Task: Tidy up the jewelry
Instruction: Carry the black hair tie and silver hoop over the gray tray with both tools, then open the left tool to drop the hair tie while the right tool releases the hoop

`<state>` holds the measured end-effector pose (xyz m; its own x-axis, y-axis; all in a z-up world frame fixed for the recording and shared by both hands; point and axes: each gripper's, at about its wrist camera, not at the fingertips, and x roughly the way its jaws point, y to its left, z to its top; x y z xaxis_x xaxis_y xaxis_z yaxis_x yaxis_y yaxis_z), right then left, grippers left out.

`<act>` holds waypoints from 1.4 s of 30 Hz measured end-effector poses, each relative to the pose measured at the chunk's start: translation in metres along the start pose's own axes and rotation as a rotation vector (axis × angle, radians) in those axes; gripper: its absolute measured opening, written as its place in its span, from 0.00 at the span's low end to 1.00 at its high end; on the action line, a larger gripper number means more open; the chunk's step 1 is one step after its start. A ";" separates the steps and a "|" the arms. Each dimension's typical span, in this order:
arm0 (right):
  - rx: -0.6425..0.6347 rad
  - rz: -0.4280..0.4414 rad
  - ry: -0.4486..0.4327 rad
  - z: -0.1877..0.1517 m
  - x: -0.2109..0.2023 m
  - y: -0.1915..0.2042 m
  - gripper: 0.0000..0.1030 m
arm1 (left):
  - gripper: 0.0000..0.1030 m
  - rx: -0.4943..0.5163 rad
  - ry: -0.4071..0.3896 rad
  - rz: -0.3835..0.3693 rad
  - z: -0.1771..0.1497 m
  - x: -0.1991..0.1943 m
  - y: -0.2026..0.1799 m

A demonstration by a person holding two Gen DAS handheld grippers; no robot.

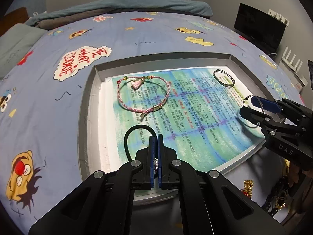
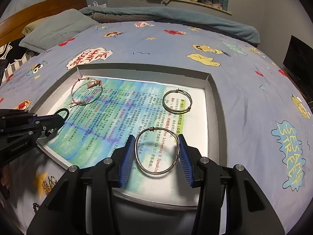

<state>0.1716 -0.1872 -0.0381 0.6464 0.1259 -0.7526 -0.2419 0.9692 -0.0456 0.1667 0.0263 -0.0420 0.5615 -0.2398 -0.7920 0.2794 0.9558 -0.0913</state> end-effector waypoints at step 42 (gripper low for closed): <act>0.030 0.018 -0.089 0.000 -0.029 -0.001 0.65 | 0.53 -0.070 -0.116 0.006 0.001 -0.024 0.011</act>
<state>0.1531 -0.1920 -0.0160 0.7040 0.1607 -0.6918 -0.2334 0.9723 -0.0117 0.1571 0.0420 -0.0230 0.6500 -0.2485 -0.7181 0.2229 0.9658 -0.1325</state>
